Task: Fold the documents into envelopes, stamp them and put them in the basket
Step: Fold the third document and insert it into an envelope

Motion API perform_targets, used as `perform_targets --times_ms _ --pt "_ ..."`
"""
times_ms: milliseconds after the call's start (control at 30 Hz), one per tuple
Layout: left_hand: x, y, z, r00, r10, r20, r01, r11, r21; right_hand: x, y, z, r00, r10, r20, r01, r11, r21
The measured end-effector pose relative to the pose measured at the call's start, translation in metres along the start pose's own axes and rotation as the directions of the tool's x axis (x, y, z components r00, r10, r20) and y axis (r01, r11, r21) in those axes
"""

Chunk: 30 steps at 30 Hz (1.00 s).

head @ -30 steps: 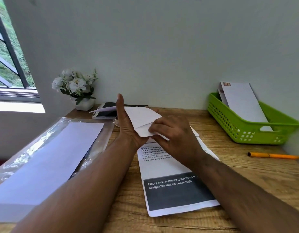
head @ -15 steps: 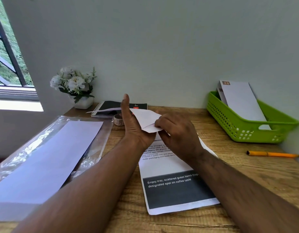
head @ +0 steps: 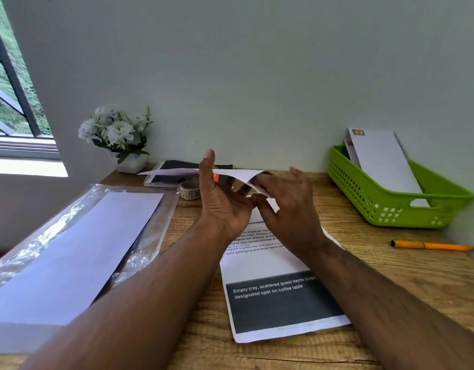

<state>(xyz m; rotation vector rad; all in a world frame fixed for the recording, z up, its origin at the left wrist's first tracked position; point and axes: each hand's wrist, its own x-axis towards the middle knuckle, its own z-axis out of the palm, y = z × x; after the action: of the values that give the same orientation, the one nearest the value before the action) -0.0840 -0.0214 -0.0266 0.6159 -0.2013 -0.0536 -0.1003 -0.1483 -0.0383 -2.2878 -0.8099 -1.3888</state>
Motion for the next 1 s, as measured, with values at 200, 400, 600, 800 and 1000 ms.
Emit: perform_targets --times_ms 200,400,600,800,1000 --pt "-0.001 0.002 0.004 0.995 -0.043 0.090 0.040 0.998 0.039 0.000 0.000 -0.003 0.999 0.028 0.032 -0.029 0.999 0.036" --pt "0.000 0.019 -0.001 1.000 -0.007 -0.013 0.008 1.000 0.015 -0.002 0.002 -0.012 0.950 -0.014 0.311 -0.060 0.972 0.226" --pt "0.013 0.049 -0.030 0.994 0.057 -0.092 -0.061 0.997 -0.044 -0.002 0.002 -0.017 0.901 -0.066 0.429 -0.068 0.955 0.289" --pt "0.010 0.043 -0.021 0.999 0.018 -0.028 -0.018 1.000 -0.014 -0.002 -0.002 -0.017 0.724 -0.093 0.684 0.044 0.995 0.089" --pt "0.014 0.040 -0.025 1.000 -0.002 0.027 0.002 1.000 0.016 0.001 -0.010 -0.021 0.645 -0.079 0.760 0.099 0.995 0.020"
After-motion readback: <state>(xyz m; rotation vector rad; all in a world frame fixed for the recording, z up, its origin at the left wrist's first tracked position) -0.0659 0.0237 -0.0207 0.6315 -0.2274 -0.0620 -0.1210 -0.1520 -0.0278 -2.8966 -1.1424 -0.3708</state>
